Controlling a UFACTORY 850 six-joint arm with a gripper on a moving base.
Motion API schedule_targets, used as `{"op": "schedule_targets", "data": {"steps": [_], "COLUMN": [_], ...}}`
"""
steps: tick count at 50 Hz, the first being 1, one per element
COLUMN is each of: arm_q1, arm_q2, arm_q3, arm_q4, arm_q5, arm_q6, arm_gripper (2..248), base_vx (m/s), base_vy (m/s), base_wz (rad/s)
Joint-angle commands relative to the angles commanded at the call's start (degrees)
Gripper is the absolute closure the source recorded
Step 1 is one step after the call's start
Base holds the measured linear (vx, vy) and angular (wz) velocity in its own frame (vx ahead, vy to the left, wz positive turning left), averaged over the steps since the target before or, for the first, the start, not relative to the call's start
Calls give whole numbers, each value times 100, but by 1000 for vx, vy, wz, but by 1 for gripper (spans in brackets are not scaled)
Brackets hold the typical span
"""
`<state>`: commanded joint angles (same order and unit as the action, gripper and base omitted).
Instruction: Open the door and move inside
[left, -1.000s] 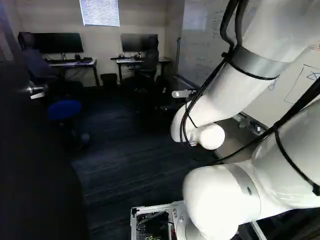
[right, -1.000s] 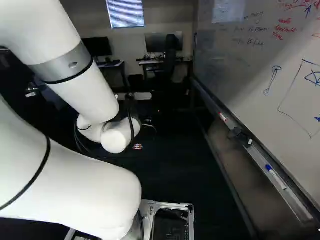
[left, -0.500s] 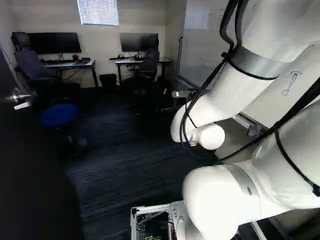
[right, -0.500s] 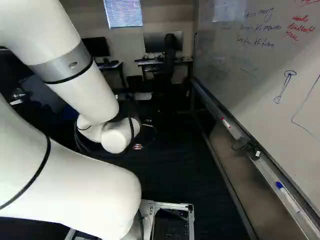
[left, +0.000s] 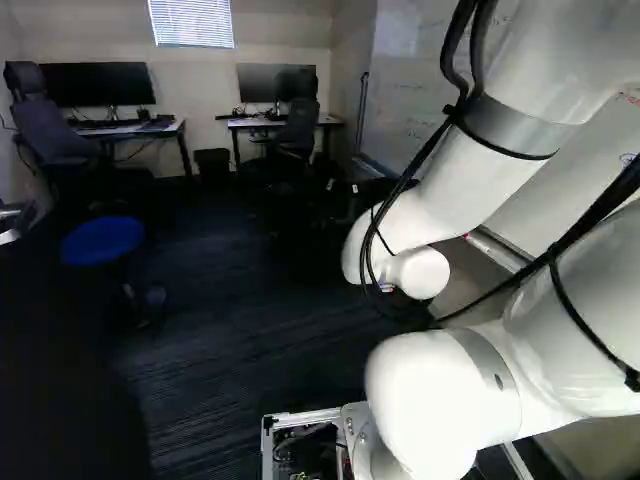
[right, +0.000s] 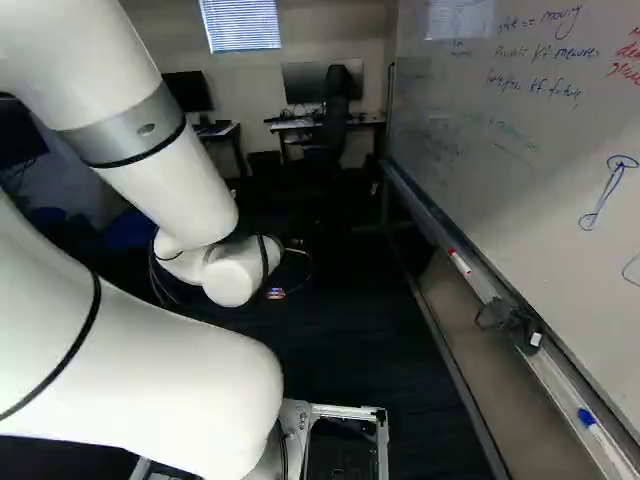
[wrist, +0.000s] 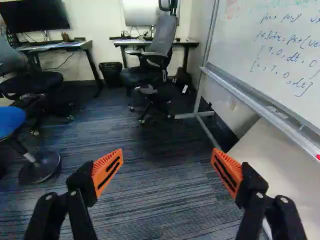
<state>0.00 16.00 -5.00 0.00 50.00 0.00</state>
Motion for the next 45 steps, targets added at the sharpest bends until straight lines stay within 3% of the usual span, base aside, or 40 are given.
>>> {"op": "schedule_targets", "data": {"steps": [21, 45], "arm_q1": [0, 0], "arm_q2": [0, 0], "arm_q3": [0, 0], "arm_q4": [0, 0], "arm_q5": [0, 0], "arm_q6": [0, 0], "arm_gripper": [3, 3], "base_vx": [203, 205], "base_vy": [1, 33], "base_wz": [-18, 127]}}
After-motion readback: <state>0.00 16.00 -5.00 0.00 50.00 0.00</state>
